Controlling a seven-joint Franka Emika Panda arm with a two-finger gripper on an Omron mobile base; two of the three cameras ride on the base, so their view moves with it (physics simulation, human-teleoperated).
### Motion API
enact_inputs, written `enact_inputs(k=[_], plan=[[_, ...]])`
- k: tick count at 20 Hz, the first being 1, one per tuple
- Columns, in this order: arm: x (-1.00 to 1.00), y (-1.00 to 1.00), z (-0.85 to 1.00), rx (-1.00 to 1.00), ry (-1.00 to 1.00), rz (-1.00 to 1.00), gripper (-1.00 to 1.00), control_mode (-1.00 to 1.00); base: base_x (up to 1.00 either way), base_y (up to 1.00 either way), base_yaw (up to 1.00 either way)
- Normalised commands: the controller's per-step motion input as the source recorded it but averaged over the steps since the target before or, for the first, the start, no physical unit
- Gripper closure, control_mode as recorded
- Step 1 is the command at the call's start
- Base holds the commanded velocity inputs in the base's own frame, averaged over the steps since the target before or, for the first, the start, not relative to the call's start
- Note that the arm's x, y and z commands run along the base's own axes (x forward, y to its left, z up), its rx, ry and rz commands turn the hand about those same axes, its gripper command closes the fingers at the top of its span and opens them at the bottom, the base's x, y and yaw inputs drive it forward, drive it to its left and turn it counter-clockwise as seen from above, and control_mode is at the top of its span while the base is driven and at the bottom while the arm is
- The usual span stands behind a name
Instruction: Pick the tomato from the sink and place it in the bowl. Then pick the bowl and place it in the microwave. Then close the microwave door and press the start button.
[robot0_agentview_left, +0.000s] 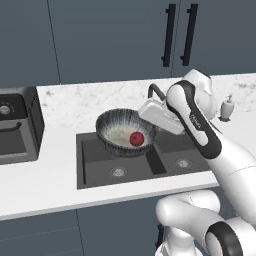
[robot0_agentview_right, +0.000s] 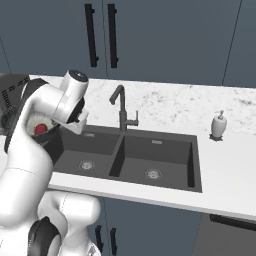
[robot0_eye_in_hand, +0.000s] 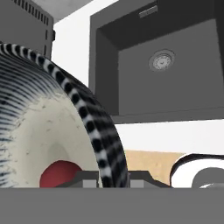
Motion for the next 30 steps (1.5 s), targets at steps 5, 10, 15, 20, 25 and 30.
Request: enact_inputs(k=[5,10,15,20,25,30], plan=[[-0.13,-0.81,0.36,0.00,0.07,-0.32,1.00,-1.00,0.00,0.00,0.00],[-0.38,-0.53,0.08,0.00,0.13,-0.35,1.00,-1.00,0.00,0.00,0.00],[-0.20,0.02,0.04,-0.04,0.20,-0.50,1.00,-1.00,0.00,0.00,0.00],[-0.01,0.05,0.00,-0.03,0.19,-0.29,1.00,-1.00,0.00,0.00,0.00],[-0.25,-0.10,0.02,0.00,0.16,-0.26,1.00,-1.00,0.00,0.00,0.00],[-0.34,-0.03,0.14,0.00,0.16,-0.44,1.00,-1.00,0.00,0.00,0.00]])
